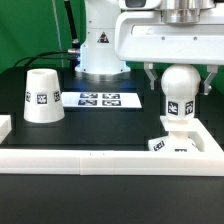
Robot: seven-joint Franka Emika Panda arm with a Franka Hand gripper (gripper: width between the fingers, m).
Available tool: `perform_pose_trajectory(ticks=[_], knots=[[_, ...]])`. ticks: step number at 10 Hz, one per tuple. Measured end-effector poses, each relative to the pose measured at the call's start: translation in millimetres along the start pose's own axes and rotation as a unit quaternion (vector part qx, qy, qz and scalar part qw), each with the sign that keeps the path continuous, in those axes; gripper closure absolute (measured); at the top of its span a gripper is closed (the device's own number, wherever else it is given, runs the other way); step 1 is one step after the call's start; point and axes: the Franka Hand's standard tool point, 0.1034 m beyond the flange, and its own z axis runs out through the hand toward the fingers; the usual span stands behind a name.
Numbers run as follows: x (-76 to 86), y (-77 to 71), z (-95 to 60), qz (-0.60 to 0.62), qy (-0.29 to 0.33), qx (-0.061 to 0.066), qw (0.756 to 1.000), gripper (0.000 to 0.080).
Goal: Assemble lamp
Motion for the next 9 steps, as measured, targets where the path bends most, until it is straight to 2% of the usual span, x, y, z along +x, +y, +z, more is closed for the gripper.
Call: perform_pose_trajectory(ticks=[7, 9], knots=[[-2.2, 0.7, 1.8, 0.189, -0.009, 0.003, 0.982, 0.022], [-2.4, 0.4, 2.0, 0.174, -0.008, 0.003, 0.985, 0.0122]])
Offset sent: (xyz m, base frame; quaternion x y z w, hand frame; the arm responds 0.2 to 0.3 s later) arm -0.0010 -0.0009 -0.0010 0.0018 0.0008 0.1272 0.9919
